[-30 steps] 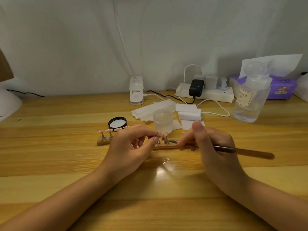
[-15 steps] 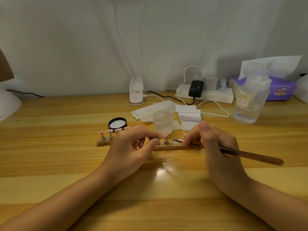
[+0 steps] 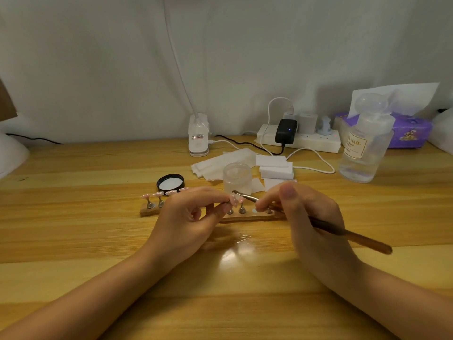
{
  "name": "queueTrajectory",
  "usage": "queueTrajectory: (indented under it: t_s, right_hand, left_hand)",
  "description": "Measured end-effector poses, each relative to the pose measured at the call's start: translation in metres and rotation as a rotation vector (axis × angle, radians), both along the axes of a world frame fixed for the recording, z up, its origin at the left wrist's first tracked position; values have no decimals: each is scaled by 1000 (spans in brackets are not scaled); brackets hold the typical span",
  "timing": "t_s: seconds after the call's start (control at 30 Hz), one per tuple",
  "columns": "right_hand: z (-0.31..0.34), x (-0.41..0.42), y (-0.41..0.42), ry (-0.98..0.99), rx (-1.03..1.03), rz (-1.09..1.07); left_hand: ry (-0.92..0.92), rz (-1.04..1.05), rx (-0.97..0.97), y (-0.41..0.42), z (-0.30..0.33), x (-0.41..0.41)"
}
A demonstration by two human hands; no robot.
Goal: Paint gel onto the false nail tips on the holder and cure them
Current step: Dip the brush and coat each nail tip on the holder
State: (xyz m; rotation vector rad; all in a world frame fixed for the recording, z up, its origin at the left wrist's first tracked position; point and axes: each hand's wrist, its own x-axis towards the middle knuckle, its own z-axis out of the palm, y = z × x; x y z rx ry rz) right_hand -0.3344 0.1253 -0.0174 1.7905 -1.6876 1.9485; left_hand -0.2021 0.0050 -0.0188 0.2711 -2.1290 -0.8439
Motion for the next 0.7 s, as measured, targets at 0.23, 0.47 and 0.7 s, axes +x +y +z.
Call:
queueTrajectory:
  t_s: [0.23,0.47,0.7]
  right_hand:
    - [-3,-1,1,-128,-10,30]
    - [1,1,0,-2,17,25]
    - [-2,-1,3,-125,-4,65]
  left_hand:
    - [23,26,42,-1,-2,-1]
    - [4,13,-23,-2,-2,0]
    - [10,26,-19,-2,-3,-1]
